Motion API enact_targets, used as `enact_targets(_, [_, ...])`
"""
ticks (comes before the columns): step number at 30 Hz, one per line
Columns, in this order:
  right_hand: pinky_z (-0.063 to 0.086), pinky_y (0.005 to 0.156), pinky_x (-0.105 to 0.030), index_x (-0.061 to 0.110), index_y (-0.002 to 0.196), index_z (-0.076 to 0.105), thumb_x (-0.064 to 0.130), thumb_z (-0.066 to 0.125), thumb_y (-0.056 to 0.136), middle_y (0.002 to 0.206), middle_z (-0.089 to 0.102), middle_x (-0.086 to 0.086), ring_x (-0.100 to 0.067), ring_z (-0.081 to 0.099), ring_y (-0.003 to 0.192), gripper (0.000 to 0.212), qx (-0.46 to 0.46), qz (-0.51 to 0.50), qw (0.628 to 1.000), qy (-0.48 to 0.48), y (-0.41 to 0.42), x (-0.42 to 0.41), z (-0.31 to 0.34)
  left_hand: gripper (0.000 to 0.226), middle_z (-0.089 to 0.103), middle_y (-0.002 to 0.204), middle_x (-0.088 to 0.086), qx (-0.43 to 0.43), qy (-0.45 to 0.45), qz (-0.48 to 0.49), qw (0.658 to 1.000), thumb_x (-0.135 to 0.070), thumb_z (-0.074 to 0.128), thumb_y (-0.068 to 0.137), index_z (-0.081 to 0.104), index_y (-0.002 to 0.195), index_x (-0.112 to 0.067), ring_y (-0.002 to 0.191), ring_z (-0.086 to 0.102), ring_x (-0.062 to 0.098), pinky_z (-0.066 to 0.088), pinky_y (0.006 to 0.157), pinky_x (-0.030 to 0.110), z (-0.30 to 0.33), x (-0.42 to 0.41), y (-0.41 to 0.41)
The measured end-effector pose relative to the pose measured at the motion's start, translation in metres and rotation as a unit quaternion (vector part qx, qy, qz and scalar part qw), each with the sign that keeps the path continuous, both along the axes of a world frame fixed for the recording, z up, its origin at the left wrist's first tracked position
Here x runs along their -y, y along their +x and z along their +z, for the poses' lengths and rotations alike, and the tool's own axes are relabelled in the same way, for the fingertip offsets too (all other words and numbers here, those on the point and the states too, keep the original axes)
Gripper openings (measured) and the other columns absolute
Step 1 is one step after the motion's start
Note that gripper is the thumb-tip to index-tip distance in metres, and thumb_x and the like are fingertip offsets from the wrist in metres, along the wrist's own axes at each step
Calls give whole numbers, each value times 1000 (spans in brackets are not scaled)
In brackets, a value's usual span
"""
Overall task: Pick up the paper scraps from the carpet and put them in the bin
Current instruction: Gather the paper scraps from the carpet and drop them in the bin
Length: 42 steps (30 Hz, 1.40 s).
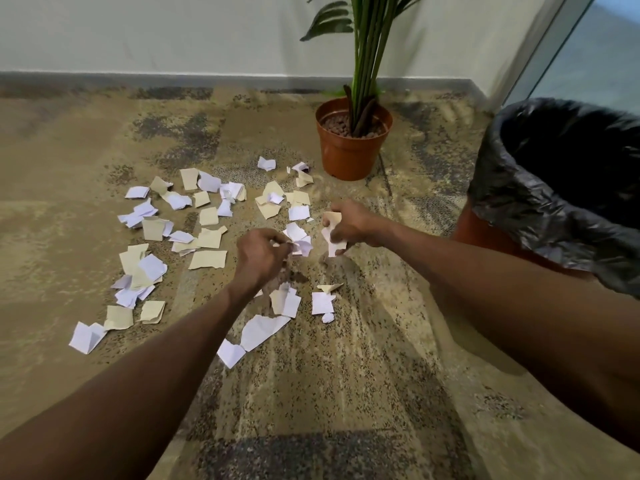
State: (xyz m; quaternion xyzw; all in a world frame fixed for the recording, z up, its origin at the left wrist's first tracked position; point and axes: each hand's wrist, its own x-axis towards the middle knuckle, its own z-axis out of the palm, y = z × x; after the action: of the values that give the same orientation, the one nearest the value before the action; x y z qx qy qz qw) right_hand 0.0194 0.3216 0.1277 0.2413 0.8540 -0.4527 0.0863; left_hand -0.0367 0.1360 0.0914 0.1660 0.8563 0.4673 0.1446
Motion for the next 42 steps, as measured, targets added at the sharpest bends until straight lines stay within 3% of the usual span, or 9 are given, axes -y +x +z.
enact_targets(7, [58,75,-59,12,86,62,-18,65,75,108,62,-20,-40,67,94,32,-68,-61,996,14,20,-16,76,10,73,84,12,40,123,35,991,-9,76,83,73,88,-2,56,69,12,58,56,23,69,-20,6])
enact_targets(13, [60,69,-55,11,85,62,-17,64,73,93,62,-17,-41,66,88,31,-157,-126,979,35,54,-43,149,6,73,98,16,148,271,-61,949,-5,74,83,72,87,-2,79,71,20,56,64,21,133,-65,21])
enact_targets(15, [62,57,-42,10,91,62,-15,64,74,87,62,-14,-36,67,80,30,-169,-141,973,70,69,-56,172,4,73,95,11,162,285,-107,939,-8,73,84,74,87,-6,75,73,17,56,62,20,153,-86,34])
enact_targets(17, [57,46,-31,10,92,62,-11,66,76,80,60,-9,-27,65,71,26,-170,-162,966,109,88,-71,193,6,71,97,8,169,282,-147,933,-11,71,86,74,90,-7,69,72,11,54,61,18,173,-109,49])
enact_targets(21, [43,52,-22,10,89,65,-2,68,76,74,59,-5,-18,58,67,18,-155,-205,947,193,131,-100,222,13,66,102,16,172,282,-207,921,-5,69,87,69,95,5,79,68,18,55,62,18,204,-159,82])
enact_targets(27, [37,45,-20,0,85,62,-2,69,75,77,60,-19,-25,55,61,12,-49,-270,918,287,189,-134,228,17,62,86,10,172,196,-287,922,6,60,89,63,76,-4,74,64,16,61,67,26,226,-220,128])
enact_targets(31, [47,33,-22,-5,88,64,-3,73,79,80,62,-21,-22,61,41,13,3,-302,931,208,211,-145,217,7,61,94,9,146,118,-338,922,-7,55,93,57,98,-13,87,63,24,60,83,40,230,-239,150])
enact_targets(35, [57,49,-32,-4,116,62,-4,70,83,112,60,-19,-32,67,86,34,11,-309,930,200,212,-150,207,16,57,95,15,199,196,-329,902,3,43,96,55,96,-9,90,57,26,55,89,44,223,-235,150])
enact_targets(42, [57,79,-28,9,99,74,5,66,80,92,74,-12,-23,72,82,21,-105,-287,900,310,178,-136,200,24,55,82,13,246,291,-239,893,9,39,98,54,89,-7,69,57,23,58,59,27,189,-183,101])
